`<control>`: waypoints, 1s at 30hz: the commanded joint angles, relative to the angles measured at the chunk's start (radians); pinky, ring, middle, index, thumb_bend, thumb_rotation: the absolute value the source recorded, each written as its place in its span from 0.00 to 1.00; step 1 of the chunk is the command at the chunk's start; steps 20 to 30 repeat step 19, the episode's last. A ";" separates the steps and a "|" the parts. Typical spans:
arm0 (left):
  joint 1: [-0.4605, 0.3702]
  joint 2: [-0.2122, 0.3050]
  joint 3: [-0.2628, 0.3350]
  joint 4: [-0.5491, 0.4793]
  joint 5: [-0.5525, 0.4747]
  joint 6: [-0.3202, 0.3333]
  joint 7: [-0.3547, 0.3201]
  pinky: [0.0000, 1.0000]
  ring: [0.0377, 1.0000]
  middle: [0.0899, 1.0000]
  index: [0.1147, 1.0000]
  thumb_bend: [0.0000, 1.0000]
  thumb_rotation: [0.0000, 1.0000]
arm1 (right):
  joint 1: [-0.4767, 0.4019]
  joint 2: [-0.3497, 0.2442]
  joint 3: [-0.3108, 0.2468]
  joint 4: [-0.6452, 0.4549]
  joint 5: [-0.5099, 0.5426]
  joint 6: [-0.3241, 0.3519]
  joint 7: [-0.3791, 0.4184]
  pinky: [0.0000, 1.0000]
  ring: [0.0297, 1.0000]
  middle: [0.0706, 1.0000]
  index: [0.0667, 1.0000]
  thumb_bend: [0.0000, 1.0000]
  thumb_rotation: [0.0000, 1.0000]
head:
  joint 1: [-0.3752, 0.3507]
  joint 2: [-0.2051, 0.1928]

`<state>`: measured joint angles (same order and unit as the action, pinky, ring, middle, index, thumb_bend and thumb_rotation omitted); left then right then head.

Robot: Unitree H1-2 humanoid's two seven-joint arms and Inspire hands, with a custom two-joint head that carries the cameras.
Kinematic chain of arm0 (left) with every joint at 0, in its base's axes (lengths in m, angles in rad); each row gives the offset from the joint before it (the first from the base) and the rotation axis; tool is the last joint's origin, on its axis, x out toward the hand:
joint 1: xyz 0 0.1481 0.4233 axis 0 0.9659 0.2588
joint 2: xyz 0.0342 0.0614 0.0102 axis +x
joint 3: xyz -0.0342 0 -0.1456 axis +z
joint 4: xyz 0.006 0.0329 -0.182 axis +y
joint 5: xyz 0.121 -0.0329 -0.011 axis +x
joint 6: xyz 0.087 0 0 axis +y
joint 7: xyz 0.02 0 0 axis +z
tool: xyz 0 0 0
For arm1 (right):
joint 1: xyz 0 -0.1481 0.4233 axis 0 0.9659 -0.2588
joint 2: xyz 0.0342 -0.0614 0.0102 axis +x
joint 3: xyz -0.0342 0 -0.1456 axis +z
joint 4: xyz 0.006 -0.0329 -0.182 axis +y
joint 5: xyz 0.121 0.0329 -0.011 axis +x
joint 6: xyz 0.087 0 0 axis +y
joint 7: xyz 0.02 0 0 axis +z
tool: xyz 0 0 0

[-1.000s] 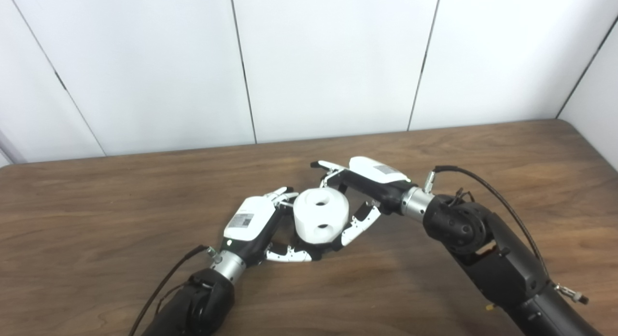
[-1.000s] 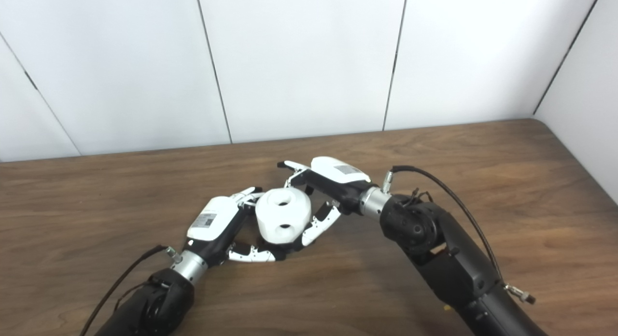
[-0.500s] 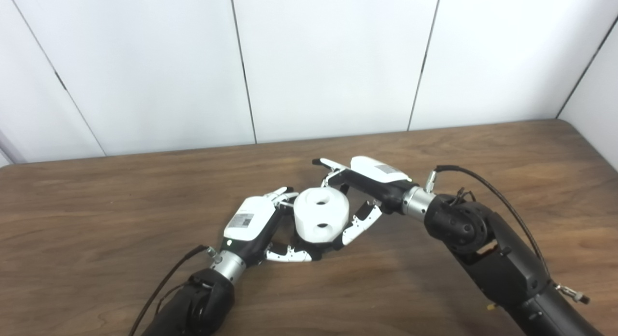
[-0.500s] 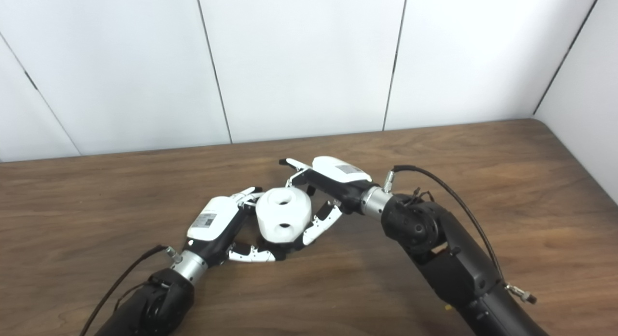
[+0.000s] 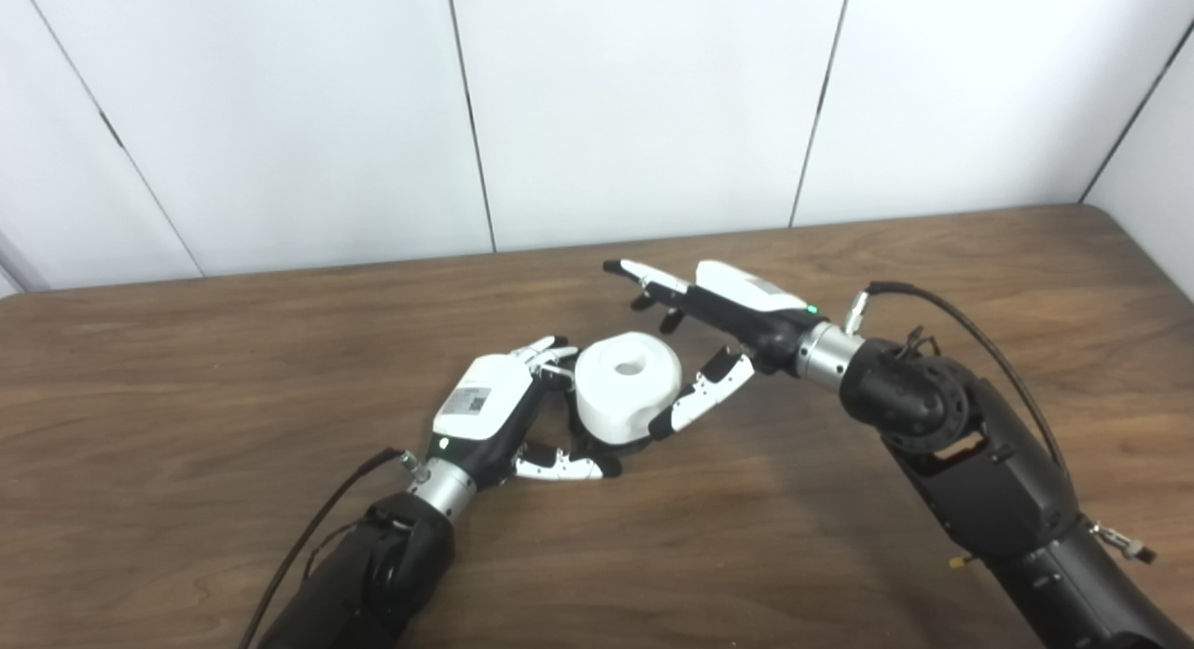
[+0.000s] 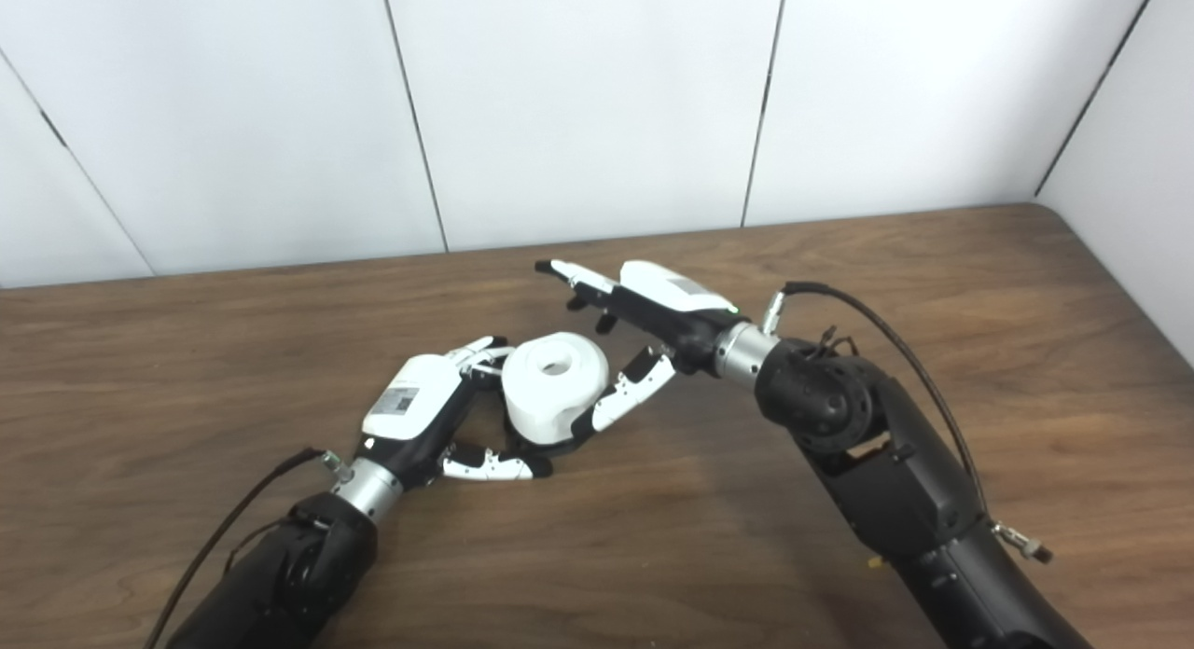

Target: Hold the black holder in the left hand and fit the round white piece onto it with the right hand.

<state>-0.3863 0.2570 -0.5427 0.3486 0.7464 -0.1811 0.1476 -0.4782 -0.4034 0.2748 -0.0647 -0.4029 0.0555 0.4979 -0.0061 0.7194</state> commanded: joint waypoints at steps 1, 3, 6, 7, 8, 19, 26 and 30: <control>0.086 0.020 -0.053 0.091 0.039 0.034 -0.094 0.87 0.92 0.83 0.41 0.52 0.06 | -0.030 -0.017 -0.021 -0.036 0.026 -0.005 -0.002 0.77 0.90 1.00 1.00 1.00 0.40 | -0.001 0.002; 0.086 0.021 -0.053 0.089 0.040 0.035 -0.093 0.87 0.92 0.82 0.41 0.52 0.06 | -0.027 -0.016 -0.027 -0.039 0.045 -0.003 0.007 0.79 0.90 1.00 1.00 1.00 0.39 | -0.001 0.002; 0.087 0.020 -0.052 0.087 0.041 0.038 -0.092 0.87 0.92 0.82 0.41 0.52 0.06 | -0.023 -0.012 -0.033 -0.043 0.077 0.000 0.019 0.81 0.92 1.00 1.00 1.00 0.38 | -0.001 0.002; 0.087 0.020 -0.052 0.089 0.040 0.037 -0.092 0.87 0.92 0.82 0.41 0.52 0.06 | -0.022 -0.011 -0.035 -0.044 0.089 0.000 0.022 0.82 0.92 1.00 1.00 1.00 0.37 | -0.001 0.002; 0.086 0.020 -0.052 0.089 0.040 0.038 -0.093 0.87 0.91 0.82 0.41 0.52 0.06 | -0.021 -0.011 -0.036 -0.044 0.099 0.002 0.024 0.82 0.92 1.00 1.00 1.00 0.37 | -0.001 0.002; 0.083 0.019 -0.050 0.088 0.037 0.045 -0.101 0.87 0.92 0.82 0.41 0.52 0.06 | -0.039 -0.040 -0.021 -0.053 0.150 0.068 0.109 0.81 0.98 1.00 1.00 1.00 0.35 | 0.003 0.001; 0.083 0.019 -0.050 0.088 0.037 0.045 -0.101 0.87 0.92 0.82 0.41 0.52 0.06 | -0.039 -0.040 -0.021 -0.053 0.150 0.068 0.109 0.81 0.98 1.00 1.00 1.00 0.35 | 0.003 0.001; 0.083 0.019 -0.050 0.088 0.037 0.045 -0.101 0.87 0.92 0.82 0.41 0.52 0.06 | -0.039 -0.040 -0.021 -0.053 0.150 0.068 0.109 0.81 0.98 1.00 1.00 1.00 0.35 | 0.003 0.001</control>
